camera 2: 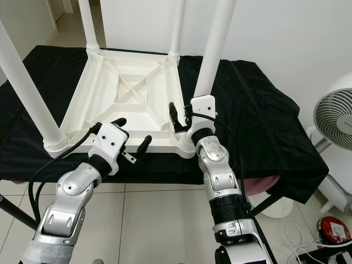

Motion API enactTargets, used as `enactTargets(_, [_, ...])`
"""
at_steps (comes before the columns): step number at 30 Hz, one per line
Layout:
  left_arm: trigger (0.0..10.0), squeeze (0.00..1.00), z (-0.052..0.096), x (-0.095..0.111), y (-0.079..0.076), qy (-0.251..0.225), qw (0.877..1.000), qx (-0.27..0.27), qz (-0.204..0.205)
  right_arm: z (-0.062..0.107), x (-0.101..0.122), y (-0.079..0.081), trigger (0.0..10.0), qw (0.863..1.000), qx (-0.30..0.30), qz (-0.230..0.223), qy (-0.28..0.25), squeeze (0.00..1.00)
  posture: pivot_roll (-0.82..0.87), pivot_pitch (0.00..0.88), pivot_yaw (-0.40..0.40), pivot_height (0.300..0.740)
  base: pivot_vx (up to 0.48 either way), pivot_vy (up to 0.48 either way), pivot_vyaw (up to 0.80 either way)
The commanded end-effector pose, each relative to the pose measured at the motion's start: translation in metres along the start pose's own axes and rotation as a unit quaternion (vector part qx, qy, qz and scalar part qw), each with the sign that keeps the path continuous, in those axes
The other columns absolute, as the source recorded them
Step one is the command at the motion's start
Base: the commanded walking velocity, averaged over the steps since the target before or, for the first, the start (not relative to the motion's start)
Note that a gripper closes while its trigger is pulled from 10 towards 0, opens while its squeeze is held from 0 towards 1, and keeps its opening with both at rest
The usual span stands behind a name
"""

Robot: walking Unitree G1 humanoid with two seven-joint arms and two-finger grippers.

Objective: Building children table

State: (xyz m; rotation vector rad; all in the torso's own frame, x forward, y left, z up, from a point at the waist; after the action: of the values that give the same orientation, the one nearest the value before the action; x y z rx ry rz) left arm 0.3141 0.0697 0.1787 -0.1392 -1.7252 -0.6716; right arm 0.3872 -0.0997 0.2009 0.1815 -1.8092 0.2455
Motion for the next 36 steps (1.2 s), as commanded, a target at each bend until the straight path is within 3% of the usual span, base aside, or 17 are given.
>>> enactTargets(1, [10.0,0.0,0.001,0.003,0.009,-0.006,0.999,0.052,-0.007,-0.001,0.002,-0.003,10.0,1.0,-0.008,-0.005,0.0,0.0,0.0,0.0,-0.081,0.74,0.0,0.0,0.0])
enactTargets(11, [10.0,0.0,0.0,0.004,0.007,-0.011,0.999,0.05,-0.009,0.0,-0.002,-0.007,10.0,1.0,-0.023,-0.013,0.009,0.0,0.0,0.0,-0.085,0.74,0.0,0.0,0.0])
enactTargets(14, [10.0,0.0,-0.001,0.004,0.004,-0.01,0.999,0.041,0.005,0.001,-0.008,-0.008,10.0,0.998,-0.041,-0.046,0.023,0.0,0.0,0.0,-0.086,0.74,0.0,0.0,0.0])
enactTargets(23, [10.0,0.0,-0.003,0.013,-0.002,-0.02,0.999,0.028,-0.004,-0.003,-0.009,-0.01,10.0,0.99,-0.063,-0.126,0.029,0.0,0.01,0.0,-0.08,0.74,0.0,0.0,0.0])
enactTargets(28, [10.0,0.0,-0.004,0.019,-0.005,-0.029,0.999,0.02,-0.012,-0.005,-0.004,-0.008,10.0,0.981,-0.066,-0.182,0.022,0.0,0.01,0.0,-0.077,0.74,0.0,0.0,0.0])
enactTargets(31, [10.0,0.0,-0.007,0.026,-0.008,-0.04,0.999,0.011,-0.015,-0.006,-0.001,-0.004,10.0,0.961,-0.068,-0.269,0.013,0.0,0.02,0.0,-0.066,0.74,0.0,0.0,0.0])
enactTargets(36, [10.0,0.0,-0.01,0.033,-0.013,-0.049,0.998,-0.004,-0.024,-0.006,-0.001,-0.001,10.0,0.943,-0.069,-0.324,0.012,0.0,0.02,0.0,-0.06,0.74,0.0,0.0,0.0])
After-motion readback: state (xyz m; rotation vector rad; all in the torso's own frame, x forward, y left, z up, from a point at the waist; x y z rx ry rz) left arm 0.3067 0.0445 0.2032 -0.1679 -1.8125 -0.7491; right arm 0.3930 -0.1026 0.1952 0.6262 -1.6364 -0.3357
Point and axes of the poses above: a point about 5 cm out from each wrist's last joint towards the gripper, its own z axis pointing back from the gripper into the wrist, its own x axis along the axis of the wrist's last joint, y = z × x, the point moved 5 cm from there along -z, pointing out of the wrist towards the gripper, and after that the axes turned 1 degree about -z, right-handed, at the moved point
